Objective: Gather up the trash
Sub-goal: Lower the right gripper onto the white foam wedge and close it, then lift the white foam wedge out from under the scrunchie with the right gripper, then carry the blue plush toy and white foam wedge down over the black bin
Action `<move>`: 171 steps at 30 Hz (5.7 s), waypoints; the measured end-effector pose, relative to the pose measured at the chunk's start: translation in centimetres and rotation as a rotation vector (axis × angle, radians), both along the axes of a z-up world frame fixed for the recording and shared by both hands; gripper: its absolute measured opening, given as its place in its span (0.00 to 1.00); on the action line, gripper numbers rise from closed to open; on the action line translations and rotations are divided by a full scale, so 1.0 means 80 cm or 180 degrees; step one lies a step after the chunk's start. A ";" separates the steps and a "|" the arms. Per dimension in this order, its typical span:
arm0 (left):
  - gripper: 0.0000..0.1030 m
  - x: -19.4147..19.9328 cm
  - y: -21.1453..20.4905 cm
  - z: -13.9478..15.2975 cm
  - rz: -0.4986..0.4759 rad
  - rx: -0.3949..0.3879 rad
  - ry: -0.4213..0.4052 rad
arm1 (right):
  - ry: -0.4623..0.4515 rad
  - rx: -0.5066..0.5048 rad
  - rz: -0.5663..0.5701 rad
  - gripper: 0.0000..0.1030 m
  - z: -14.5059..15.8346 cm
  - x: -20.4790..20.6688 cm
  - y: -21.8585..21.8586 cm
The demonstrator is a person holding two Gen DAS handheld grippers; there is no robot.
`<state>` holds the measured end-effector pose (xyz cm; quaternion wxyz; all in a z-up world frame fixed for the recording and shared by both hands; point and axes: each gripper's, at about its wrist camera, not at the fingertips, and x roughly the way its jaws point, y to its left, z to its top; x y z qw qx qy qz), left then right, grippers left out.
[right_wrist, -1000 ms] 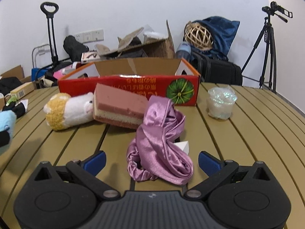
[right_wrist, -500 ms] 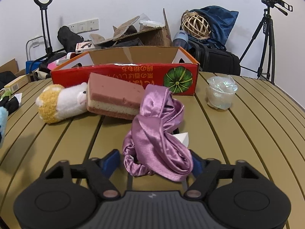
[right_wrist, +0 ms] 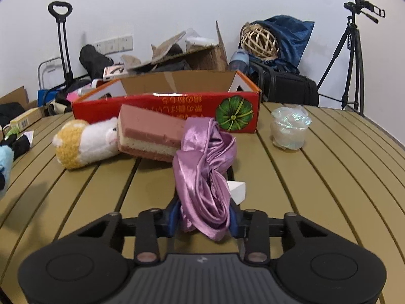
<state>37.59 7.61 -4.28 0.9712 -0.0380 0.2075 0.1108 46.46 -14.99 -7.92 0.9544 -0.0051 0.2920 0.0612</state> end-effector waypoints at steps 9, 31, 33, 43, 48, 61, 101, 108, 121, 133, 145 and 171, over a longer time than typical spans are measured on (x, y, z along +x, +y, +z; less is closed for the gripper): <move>0.76 -0.003 0.006 0.002 0.0029 -0.0024 -0.0015 | -0.0242 -0.0095 0.0052 0.28 0.005 -0.021 0.000; 0.76 -0.008 0.008 0.005 0.0032 -0.0047 -0.0074 | -0.0552 0.0175 0.0153 0.01 0.033 -0.061 -0.028; 0.76 -0.009 0.008 0.006 0.0035 -0.0050 -0.0079 | -0.0520 0.0172 0.0192 0.05 0.032 -0.063 -0.026; 0.76 -0.011 0.006 0.006 0.0025 -0.0055 -0.0087 | -0.0335 0.0041 0.0182 0.46 0.015 -0.044 -0.018; 0.76 -0.011 0.005 0.006 0.0023 -0.0061 -0.0081 | -0.0113 0.0076 0.0175 0.45 0.002 -0.020 -0.014; 0.76 -0.012 0.007 0.006 0.0040 -0.0082 -0.0088 | 0.0004 0.0192 0.0227 0.14 -0.005 -0.012 -0.009; 0.76 -0.108 -0.029 0.011 -0.0258 -0.0227 -0.0200 | -0.0722 0.0500 0.0388 0.13 0.041 -0.189 -0.055; 0.76 -0.155 -0.042 0.006 -0.0343 -0.0256 -0.0220 | -0.0642 0.0471 0.0459 0.13 0.031 -0.233 -0.057; 0.76 -0.220 -0.055 -0.022 -0.0494 -0.0189 0.0087 | -0.0195 0.0291 0.0713 0.13 -0.007 -0.305 -0.045; 0.76 -0.272 -0.062 -0.059 -0.0584 -0.0025 0.0436 | 0.0346 0.0121 0.0958 0.13 -0.061 -0.357 -0.025; 0.76 -0.299 -0.058 -0.109 -0.0605 0.0028 0.0885 | 0.0788 -0.0061 0.0933 0.13 -0.103 -0.370 -0.015; 0.76 -0.275 -0.047 -0.149 -0.0489 0.0013 0.1142 | 0.1015 -0.0048 0.0823 0.14 -0.146 -0.342 -0.018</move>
